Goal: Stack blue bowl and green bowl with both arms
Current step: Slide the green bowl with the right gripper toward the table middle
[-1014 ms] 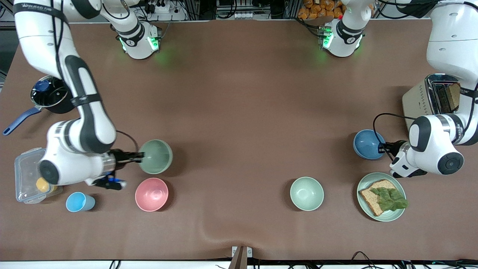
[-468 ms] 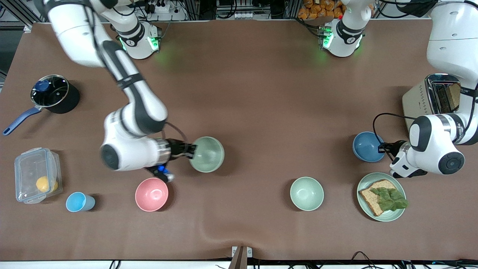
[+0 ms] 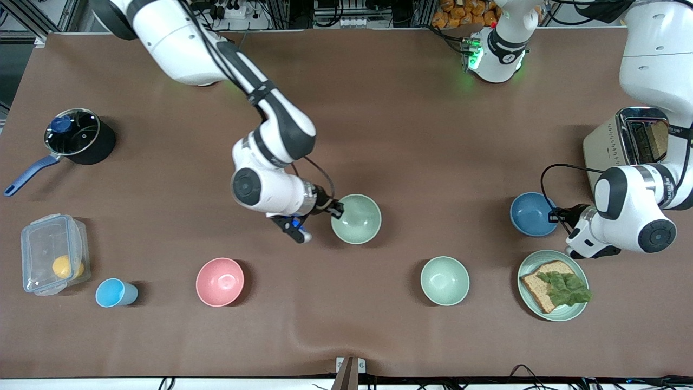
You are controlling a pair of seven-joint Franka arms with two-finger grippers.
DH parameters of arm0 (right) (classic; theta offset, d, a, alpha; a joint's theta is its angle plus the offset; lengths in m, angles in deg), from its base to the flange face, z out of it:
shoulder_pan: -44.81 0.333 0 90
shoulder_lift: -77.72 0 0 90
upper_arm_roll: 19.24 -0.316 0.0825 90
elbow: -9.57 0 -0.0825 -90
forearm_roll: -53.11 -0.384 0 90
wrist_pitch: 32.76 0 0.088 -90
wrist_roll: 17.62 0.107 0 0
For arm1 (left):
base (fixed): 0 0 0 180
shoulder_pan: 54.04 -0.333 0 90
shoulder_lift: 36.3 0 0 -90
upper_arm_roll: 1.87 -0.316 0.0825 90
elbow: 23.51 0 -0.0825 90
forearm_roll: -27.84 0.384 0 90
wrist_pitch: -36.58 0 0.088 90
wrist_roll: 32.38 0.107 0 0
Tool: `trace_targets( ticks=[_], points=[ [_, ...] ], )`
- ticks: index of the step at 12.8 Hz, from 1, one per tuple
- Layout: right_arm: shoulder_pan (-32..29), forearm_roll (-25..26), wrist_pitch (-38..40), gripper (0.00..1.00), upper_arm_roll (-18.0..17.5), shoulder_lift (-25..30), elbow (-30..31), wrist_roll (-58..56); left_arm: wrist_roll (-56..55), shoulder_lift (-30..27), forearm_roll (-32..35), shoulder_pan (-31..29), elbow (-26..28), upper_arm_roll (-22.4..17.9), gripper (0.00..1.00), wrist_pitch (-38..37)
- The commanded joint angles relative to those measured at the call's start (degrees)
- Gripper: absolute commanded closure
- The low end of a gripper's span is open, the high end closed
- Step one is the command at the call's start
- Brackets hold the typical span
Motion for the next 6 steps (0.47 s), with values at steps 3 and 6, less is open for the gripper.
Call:
trace_targets(
  ticks=[3, 6],
  points=[
    [4.26, -0.23, -9.8, 0.88, 0.68, -2.04, 2.91, 3.05, 1.83, -6.49, -2.83, -0.05, 0.12, 1.75, 1.0, -2.12],
    [5.51, -0.15, -12.45, 0.52, 0.68, -3.1, 2.91, 4.38, 1.83, -8.52, -5.1, -0.22, -1.55, 4.91, 1.0, -3.62]
  ],
)
